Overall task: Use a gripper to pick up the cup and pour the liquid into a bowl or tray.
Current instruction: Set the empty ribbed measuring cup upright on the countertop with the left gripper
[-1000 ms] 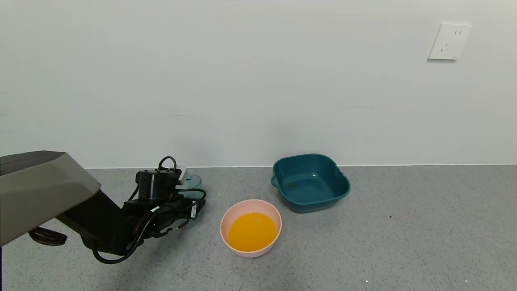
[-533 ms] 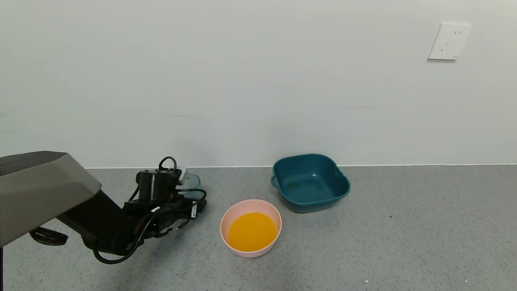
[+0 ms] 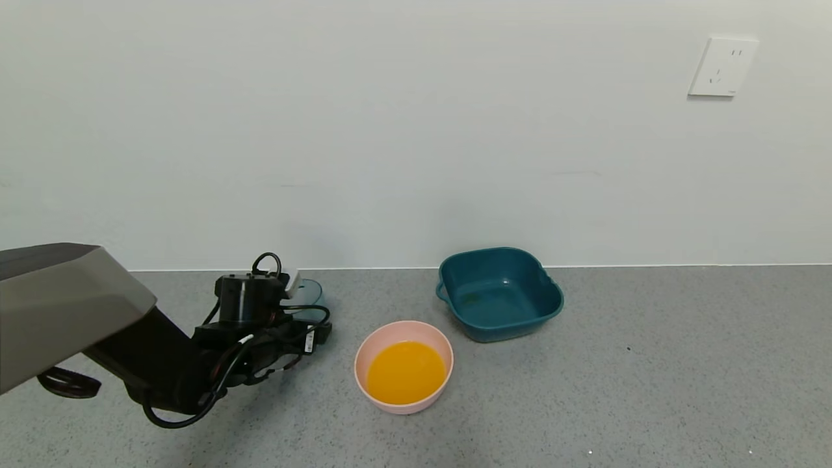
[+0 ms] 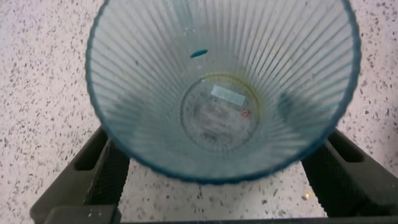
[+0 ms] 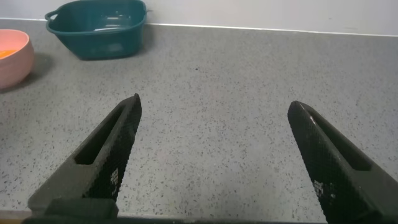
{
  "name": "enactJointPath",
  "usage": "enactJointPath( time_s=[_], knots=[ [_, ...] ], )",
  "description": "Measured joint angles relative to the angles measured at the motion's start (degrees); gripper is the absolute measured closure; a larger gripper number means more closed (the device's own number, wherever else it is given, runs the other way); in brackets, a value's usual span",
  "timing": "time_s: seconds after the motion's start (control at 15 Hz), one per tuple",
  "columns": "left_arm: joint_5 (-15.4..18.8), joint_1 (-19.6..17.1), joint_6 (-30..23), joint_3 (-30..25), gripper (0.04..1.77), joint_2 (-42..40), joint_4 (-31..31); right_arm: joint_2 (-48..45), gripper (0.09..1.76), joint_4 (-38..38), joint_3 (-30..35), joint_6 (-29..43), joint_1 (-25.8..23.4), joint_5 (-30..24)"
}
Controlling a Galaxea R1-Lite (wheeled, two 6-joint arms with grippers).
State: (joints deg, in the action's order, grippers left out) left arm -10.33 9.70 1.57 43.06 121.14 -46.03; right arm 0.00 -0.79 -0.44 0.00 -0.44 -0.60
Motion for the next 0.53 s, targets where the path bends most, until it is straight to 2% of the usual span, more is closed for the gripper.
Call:
enactJointPath(
  time_s=[0.2,0.53],
  knots=[
    [-0.1,0.0,-0.3,-2.6,0.13,-2.1,0.0,0.0,0.14,0.0,0.0,0.0,0.0,0.0],
    [-0.3,0.0,-0.5,-11.7,0.12,-9.7,-0.2,0.0,0.14,0.0,0.0,0.0,0.0,0.0]
  ],
)
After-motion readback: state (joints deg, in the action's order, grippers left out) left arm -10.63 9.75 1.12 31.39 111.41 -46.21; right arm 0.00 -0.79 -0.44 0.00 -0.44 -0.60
